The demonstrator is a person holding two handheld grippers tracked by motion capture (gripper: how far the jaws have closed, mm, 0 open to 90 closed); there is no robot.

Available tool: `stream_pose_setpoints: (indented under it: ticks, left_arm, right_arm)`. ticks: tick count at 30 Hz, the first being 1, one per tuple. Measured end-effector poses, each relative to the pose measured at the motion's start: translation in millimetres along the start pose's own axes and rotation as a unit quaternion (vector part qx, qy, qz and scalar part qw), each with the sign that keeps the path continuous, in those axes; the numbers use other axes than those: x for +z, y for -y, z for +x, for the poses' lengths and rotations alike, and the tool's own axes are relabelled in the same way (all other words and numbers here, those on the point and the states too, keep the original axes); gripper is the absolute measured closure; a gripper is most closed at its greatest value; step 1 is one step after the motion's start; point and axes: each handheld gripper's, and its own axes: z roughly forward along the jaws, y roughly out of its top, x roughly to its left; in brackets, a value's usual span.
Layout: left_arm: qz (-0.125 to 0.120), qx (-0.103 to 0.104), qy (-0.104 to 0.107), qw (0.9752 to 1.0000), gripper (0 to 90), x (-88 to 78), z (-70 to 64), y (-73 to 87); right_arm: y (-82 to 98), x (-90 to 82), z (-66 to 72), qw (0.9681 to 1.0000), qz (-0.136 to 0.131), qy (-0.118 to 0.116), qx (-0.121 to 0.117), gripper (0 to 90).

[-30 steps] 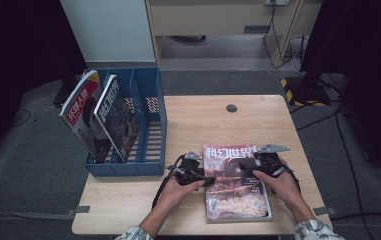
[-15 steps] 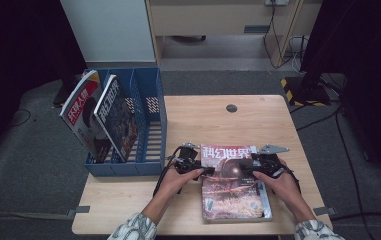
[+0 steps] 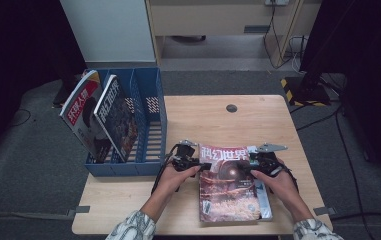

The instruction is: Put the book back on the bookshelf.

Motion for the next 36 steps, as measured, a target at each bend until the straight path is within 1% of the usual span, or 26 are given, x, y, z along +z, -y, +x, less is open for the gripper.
stream_pose_setpoints:
  ticks: [3,4,5,7,8,11,12,13,14,15,16,17,19,22,23,24,26,27,28,29,31,33,36]
  left_arm:
    - [-0.001,0.003,0.003,1.0,59.1,-1.9,-1.3,-1.8]
    - [0.0,0.006,0.002,1.0,59.6,-2.4,-2.1,-2.9]
    - [0.002,0.011,0.0,0.9999,59.8,-2.7,-2.8,-4.2]
    - [0.008,0.016,-0.001,0.9998,59.2,-2.7,-3.7,-7.0]
    - [0.009,0.015,0.001,0.9998,57.2,-1.9,-4.0,-8.5]
    - [0.016,0.011,0.006,0.9998,47.1,2.2,-3.3,-14.5]
    - [0.015,0.01,0.006,0.9998,45.1,3.5,-3.0,-16.7]
    - [0.014,0.007,0.007,0.9998,44.4,4.4,-2.0,-19.0]
    - [0.013,0.002,0.01,0.9999,44.1,5.2,-0.9,-21.1]
    - [0.012,-0.002,0.014,0.9998,44.2,5.8,0.1,-23.1]
    - [0.012,-0.003,0.017,0.9998,44.3,6.8,0.5,-24.9]
    - [0.015,-0.001,0.015,0.9998,44.4,8.0,0.4,-26.9]
    - [0.014,-0.002,0.016,0.9998,46.2,8.6,1.1,-28.9]
    - [0.019,-0.003,0.017,0.9997,49.3,8.6,1.5,-32.3]
    - [0.019,-0.003,0.018,0.9997,49.3,8.4,1.5,-33.2]
    - [0.019,-0.002,0.017,0.9997,49.6,7.9,1.1,-34.4]
    - [0.021,0.002,0.011,0.9997,53.9,6.3,0.4,-36.2]
    - [0.023,0.006,0.003,0.9997,57.3,5.5,-0.2,-36.7]
    - [0.026,0.011,-0.004,0.9996,61.5,4.8,-0.1,-37.1]
    - [0.028,0.006,-0.001,0.9996,63.6,4.1,0.3,-37.3]
    - [0.026,0.003,0.005,0.9996,67.5,2.6,1.0,-37.6]
    - [0.024,0.003,0.006,0.9997,69.1,2.0,0.2,-37.7]
    - [0.02,0.001,0.011,0.9997,70.1,0.9,-0.8,-38.4]
  right_arm:
    - [-3.1,3.4,-1.7,0.9999,0.001,-0.001,0.012,20.3]
    - [-3.9,4.6,-2.3,0.9999,0.0,-0.003,0.012,20.8]
    - [-4.6,5.5,-1.8,0.9999,0.001,-0.004,0.014,23.1]
    - [-5.5,6.8,-0.4,1.0,0.005,-0.005,0.004,22.8]
    - [-5.9,6.8,0.0,1.0,0.007,-0.002,0.002,23.7]
    - [-5.2,6.2,-0.2,0.9999,0.006,0.001,-0.011,27.2]
    - [-5.0,6.1,0.0,0.9999,0.007,0.0,-0.015,28.0]
    - [-5.1,6.6,0.9,0.9999,0.005,-0.002,-0.015,28.4]
    - [-5.4,7.0,1.4,0.9997,0.007,-0.006,-0.023,28.8]
    - [-5.5,7.7,3.5,0.9997,0.008,-0.006,-0.024,29.8]
    - [-5.7,8.4,5.0,0.9996,0.008,-0.009,-0.027,30.6]
    - [-5.8,9.2,6.8,0.9994,0.007,-0.013,-0.03,31.2]
    - [-6.4,10.4,10.0,0.9988,0.012,-0.016,-0.045,31.2]
    - [-7.1,10.2,11.6,0.9986,0.012,-0.012,-0.05,32.0]
    - [-7.0,9.8,11.1,0.9982,0.011,-0.012,-0.059,32.7]
    - [-7.0,9.5,11.5,0.9982,0.01,-0.01,-0.059,33.3]
    - [-6.9,8.8,12.7,0.9979,0.01,-0.009,-0.063,33.9]
    - [-6.8,8.7,13.1,0.9979,0.01,-0.008,-0.064,33.9]
    - [-6.8,8.8,13.3,0.9979,0.011,-0.008,-0.063,33.7]
    - [-6.6,9.1,13.4,0.998,0.01,-0.008,-0.062,33.6]
    - [-6.1,9.1,13.6,0.9985,0.012,-0.011,-0.052,33.0]
    - [-6.1,10.0,13.8,0.9989,0.012,-0.013,-0.043,31.3]
    - [-6.7,10.3,15.3,0.9989,0.015,-0.009,-0.042,29.1]
